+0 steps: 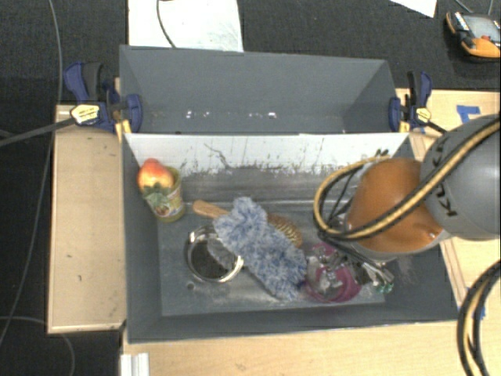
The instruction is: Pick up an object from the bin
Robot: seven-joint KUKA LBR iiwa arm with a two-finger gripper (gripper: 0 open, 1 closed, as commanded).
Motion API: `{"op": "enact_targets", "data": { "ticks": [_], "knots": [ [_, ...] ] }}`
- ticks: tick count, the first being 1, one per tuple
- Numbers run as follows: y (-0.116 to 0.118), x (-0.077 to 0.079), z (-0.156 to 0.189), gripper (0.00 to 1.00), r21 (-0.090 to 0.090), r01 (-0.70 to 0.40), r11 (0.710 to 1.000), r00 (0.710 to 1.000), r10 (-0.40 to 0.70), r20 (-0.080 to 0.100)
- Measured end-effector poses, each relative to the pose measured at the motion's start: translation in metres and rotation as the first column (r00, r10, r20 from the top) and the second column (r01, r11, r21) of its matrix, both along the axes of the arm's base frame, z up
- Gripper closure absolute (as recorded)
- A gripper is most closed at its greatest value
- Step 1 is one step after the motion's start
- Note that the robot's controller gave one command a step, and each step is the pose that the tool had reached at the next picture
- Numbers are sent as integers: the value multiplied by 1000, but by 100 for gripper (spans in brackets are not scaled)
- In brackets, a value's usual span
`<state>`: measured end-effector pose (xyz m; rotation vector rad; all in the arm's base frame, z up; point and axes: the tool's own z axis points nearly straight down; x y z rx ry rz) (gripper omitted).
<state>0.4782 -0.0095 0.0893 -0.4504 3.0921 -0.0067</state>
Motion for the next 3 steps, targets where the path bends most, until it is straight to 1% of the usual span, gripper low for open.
{"op": "enact_targets", "data": {
  "ticks": [1,2,3],
  "knots": [
    [0,0,0,100,0,-2,1000,1000,2,0],
    [-6,3,9,0,-1,-19,1000,1000,19,5],
    [-5,3,9,100,0,-24,1000,1000,24,4]
  ]
}}
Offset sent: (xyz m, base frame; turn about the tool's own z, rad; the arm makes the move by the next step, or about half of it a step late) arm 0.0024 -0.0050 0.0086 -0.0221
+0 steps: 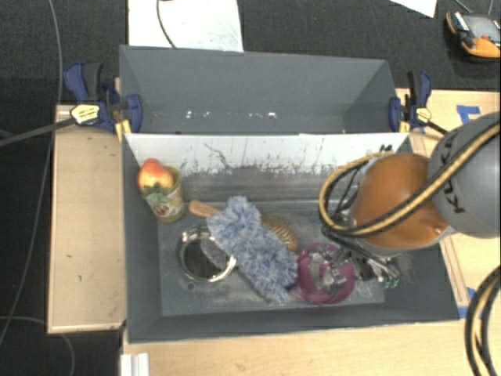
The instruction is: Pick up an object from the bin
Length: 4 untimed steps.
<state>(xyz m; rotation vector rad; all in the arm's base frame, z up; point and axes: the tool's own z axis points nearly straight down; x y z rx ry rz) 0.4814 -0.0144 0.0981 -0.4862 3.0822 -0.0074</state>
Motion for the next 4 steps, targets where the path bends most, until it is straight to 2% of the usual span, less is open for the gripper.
{"op": "enact_targets", "data": {
  "ticks": [2,3,4],
  "knots": [
    [0,0,0,100,0,-1,1000,1000,1,0],
    [-5,13,30,100,-6,-287,958,958,287,3],
    [-5,13,30,100,-6,-286,958,958,286,3]
  ]
}}
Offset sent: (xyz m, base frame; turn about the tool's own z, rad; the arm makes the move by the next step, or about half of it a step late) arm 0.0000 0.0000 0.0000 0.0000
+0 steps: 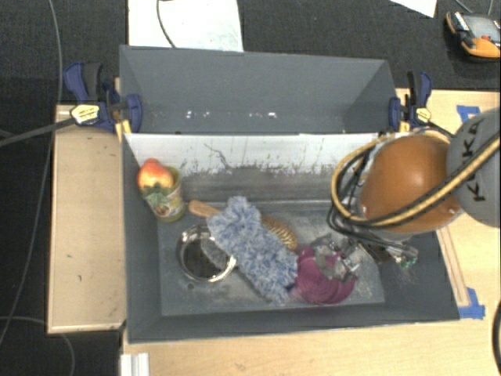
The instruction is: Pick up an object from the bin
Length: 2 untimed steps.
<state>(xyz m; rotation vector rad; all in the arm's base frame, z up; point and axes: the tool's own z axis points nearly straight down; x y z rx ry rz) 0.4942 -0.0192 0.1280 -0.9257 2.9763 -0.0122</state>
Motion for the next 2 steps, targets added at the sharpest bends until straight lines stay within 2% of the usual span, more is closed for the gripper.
{"op": "enact_targets", "data": {
  "ticks": [1,2],
  "knots": [
    [66,34,-34,100,4,42,999,999,-42,3],
    [0,-6,-5,0,-1,87,996,996,-87,4]
  ]
}}
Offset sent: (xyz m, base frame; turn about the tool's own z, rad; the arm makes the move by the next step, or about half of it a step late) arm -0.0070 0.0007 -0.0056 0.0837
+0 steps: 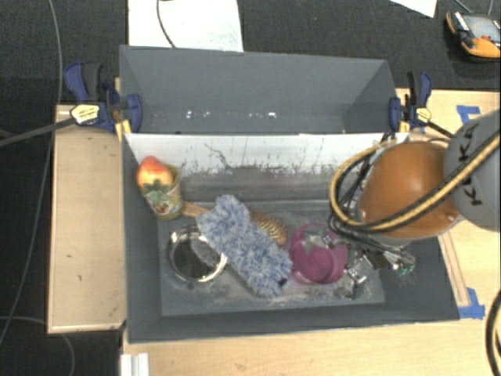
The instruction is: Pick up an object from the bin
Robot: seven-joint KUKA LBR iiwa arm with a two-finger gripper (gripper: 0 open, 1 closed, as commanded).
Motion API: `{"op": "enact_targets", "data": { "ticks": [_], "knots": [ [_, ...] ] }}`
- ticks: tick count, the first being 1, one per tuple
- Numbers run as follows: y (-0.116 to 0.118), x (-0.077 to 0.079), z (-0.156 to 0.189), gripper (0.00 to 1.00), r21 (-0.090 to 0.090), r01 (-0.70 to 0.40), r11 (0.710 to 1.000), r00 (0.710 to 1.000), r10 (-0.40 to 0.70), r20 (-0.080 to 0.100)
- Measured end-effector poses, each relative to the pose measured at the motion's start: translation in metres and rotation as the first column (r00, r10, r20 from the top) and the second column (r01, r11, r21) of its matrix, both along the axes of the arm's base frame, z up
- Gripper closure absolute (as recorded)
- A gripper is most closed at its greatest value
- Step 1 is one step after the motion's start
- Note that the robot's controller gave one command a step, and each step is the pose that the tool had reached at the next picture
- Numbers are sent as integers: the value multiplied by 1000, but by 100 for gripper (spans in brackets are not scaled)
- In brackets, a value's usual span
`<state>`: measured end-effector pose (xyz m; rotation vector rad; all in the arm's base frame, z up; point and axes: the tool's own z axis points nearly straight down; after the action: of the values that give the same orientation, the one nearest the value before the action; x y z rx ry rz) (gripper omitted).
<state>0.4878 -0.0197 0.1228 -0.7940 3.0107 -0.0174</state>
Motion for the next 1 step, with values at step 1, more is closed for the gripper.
{"op": "enact_targets", "data": {
  "ticks": [1],
  "knots": [
    [1,0,0,0,1,-2,1000,1000,2,0]
  ]
}}
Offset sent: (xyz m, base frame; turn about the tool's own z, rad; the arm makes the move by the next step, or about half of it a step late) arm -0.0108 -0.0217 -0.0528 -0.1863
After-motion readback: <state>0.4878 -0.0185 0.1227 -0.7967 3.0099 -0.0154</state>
